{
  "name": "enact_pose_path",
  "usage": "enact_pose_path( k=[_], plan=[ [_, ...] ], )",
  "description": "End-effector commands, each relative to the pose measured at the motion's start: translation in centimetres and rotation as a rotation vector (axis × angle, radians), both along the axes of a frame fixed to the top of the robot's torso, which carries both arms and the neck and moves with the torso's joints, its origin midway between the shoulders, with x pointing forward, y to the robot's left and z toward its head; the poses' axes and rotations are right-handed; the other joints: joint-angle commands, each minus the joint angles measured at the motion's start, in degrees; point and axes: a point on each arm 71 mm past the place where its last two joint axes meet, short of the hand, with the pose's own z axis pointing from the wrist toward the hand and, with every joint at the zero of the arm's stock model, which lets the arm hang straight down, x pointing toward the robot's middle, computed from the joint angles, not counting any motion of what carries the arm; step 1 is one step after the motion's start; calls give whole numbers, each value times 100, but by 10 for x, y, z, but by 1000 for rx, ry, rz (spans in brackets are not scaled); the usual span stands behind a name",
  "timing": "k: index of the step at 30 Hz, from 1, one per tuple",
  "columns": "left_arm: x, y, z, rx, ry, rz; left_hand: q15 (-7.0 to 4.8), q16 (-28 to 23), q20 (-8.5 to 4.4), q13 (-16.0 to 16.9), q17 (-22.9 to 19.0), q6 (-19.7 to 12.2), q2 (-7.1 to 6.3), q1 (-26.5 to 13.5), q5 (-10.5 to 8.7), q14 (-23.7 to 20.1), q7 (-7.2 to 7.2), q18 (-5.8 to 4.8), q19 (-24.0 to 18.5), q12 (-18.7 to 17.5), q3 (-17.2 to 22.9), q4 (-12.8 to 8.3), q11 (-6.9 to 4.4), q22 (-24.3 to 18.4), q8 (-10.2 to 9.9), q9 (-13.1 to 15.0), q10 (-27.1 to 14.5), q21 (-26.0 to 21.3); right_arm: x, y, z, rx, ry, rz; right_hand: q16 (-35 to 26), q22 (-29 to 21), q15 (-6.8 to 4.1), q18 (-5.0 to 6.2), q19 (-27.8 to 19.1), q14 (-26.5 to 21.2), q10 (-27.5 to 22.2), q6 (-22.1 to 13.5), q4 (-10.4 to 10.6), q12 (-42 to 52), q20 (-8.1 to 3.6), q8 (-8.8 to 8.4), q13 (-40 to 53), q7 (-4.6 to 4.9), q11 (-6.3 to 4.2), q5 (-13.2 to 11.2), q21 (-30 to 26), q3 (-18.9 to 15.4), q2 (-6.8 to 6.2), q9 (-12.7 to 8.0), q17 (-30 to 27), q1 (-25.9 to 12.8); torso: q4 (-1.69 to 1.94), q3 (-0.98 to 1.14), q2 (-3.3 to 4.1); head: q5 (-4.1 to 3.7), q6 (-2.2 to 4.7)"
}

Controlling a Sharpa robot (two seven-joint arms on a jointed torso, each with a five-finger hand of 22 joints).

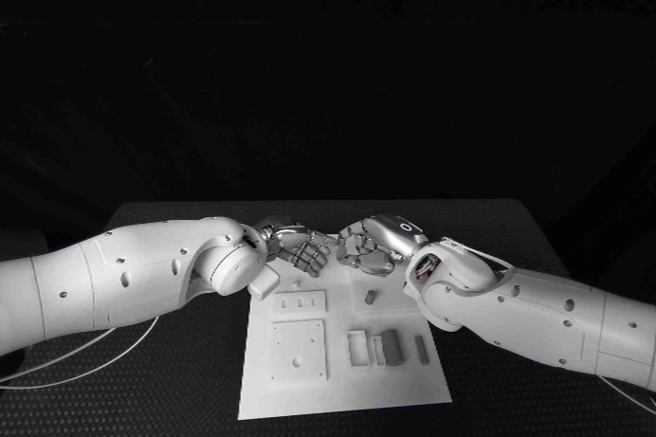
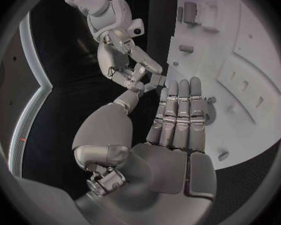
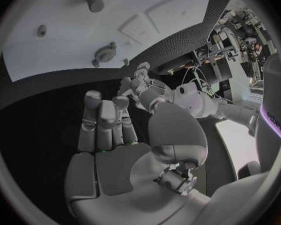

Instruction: Assemble the parts on the task board

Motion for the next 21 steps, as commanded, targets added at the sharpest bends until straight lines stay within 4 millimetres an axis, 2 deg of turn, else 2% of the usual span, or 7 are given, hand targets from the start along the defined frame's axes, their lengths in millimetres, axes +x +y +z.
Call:
enact_pose_path(
  k=[1, 21],
  plan=[
    [-1, -4, 1, -24, 1, -21, -4, -31, -1, 5, 9, -54, 8, -60, -21, -38, 4, 95, -29, -21, -45, -11, -5, 6, -36, -9, -37, -36, -1, 2, 0, -3, -3, 10, 31, 2, -24, -7, 42, 32, 25, 702, -3, -8, -13, 12, -6, 208, -12, 26, 22, 24, 29, 21, -8, 39, 2, 0, 0, -7, -1],
    [-4, -8, -1, 17, 21, -64, -4, -46, 1, 21, 28, -20, 56, -54, -21, -32, 14, 103, -16, -20, -87, -64, -16, 10, -34, -11, -10, -52, -5, 14, 3, 15, -13, 36, 32, -3, -28, -7, 51, 41, 35, 709, -6, -14, -19, 4, -13, 206, -15, 26, 21, 31, 29, 15, -18, 40, 0, -1, 0, -6, -14]
  ],
)
